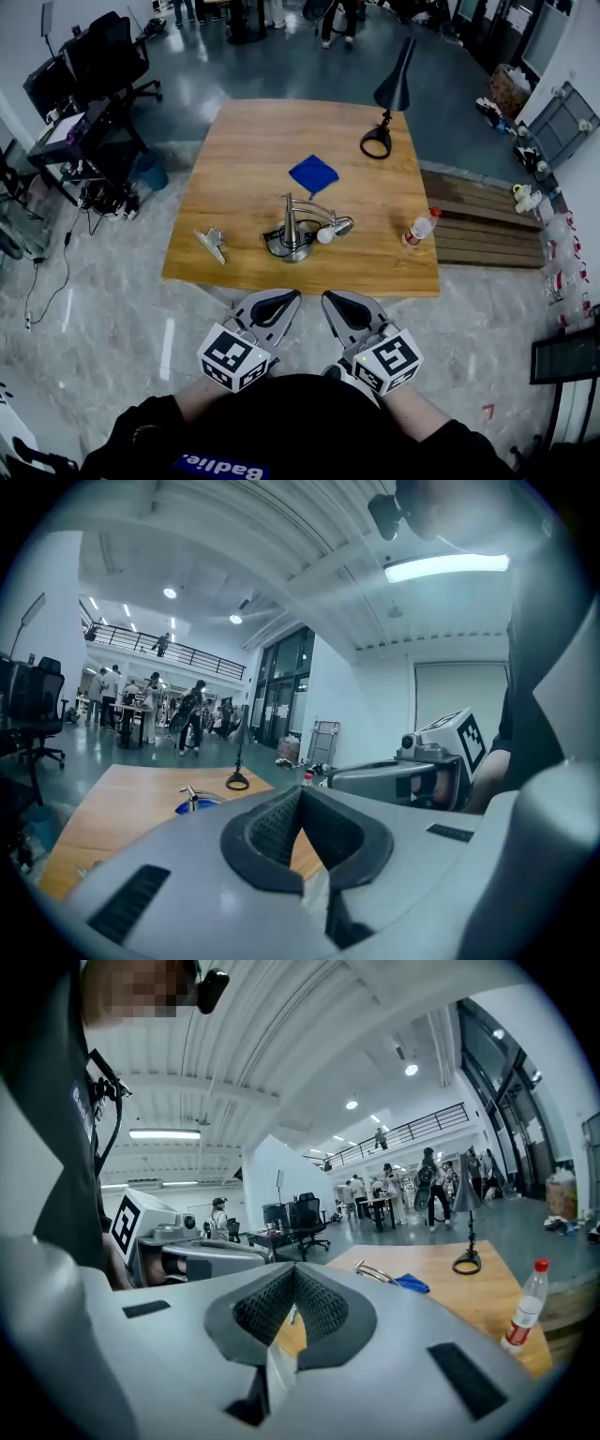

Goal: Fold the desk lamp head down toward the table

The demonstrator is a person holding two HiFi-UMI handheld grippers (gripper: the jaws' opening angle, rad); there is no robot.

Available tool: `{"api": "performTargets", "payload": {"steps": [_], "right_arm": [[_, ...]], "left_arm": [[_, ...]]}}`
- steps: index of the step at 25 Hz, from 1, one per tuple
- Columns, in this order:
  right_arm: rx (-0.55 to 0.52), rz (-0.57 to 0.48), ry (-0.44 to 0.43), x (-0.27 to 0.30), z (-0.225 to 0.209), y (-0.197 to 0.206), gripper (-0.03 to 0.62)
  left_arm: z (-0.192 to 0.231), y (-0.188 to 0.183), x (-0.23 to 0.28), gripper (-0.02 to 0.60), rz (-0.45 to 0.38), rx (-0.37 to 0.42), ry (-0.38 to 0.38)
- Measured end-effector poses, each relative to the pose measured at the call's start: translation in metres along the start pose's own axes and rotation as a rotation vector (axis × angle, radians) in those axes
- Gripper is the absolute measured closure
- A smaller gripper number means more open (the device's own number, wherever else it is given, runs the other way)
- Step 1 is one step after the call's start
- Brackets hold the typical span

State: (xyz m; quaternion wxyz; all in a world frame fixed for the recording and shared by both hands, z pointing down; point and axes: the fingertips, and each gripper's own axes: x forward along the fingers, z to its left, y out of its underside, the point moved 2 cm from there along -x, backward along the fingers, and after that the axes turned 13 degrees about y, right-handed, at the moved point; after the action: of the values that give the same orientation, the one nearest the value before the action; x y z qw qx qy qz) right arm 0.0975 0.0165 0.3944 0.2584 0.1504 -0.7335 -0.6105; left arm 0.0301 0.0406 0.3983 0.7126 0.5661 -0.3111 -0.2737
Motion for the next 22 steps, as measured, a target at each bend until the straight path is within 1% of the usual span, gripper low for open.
{"api": "performTargets", "payload": {"steps": [9, 22], "right_arm": [[-0.011, 0.007, 0.009, -0.01, 0.021, 0.005, 0.589], [-0.024, 0.014, 0.008, -0.015, 0.023, 0.008, 0.589]], "left_arm": [[-0.007, 0.01, -0.019, 0.572, 0.006, -0.004, -0.012], [-0.012, 0.015, -0.021, 0.572, 0.011, -0.006, -0.024]]}}
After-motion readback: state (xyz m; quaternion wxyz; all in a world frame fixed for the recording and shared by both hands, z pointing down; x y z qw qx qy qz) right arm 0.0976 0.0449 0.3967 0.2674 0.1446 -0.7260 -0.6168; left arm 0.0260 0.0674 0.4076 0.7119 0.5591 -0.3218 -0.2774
